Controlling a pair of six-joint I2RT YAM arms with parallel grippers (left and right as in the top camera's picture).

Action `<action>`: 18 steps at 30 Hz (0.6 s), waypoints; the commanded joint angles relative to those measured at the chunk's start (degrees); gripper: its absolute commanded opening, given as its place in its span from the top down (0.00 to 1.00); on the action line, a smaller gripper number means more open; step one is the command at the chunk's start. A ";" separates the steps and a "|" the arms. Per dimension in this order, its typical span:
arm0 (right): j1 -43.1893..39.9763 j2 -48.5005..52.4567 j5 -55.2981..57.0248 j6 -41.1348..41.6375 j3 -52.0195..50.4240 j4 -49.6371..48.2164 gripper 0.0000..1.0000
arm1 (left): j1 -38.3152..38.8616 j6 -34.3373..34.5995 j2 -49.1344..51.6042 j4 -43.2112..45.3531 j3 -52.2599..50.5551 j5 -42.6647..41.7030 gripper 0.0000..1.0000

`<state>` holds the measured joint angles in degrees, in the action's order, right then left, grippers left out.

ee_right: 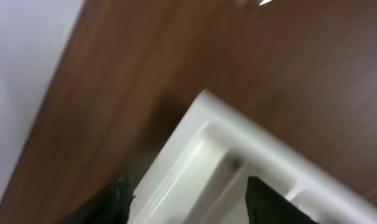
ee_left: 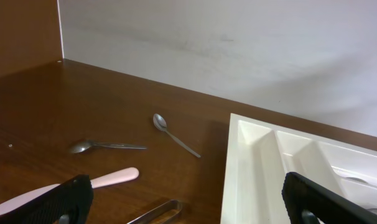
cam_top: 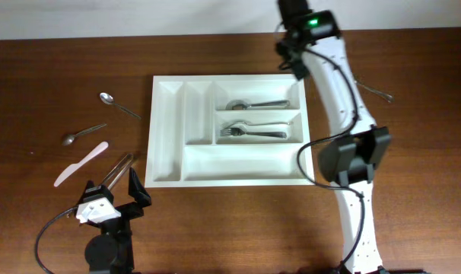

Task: Pack container
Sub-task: 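Move the right gripper back over the second silver spoon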

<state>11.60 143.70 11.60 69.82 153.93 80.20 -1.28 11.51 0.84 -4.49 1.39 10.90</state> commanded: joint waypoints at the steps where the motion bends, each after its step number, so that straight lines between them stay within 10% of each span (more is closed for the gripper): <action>1: -5.22 0.24 1.84 -1.62 0.90 0.90 0.34 | -0.33 -0.72 -0.48 0.09 -0.50 -0.63 0.01; 18: -19.98 0.31 -5.88 1.57 -2.93 -11.37 0.07 | -0.33 -0.72 -0.48 0.09 -0.50 -0.63 0.01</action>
<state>-7.31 143.70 9.91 71.09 152.03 68.99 -1.28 11.51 0.84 -4.49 1.39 10.92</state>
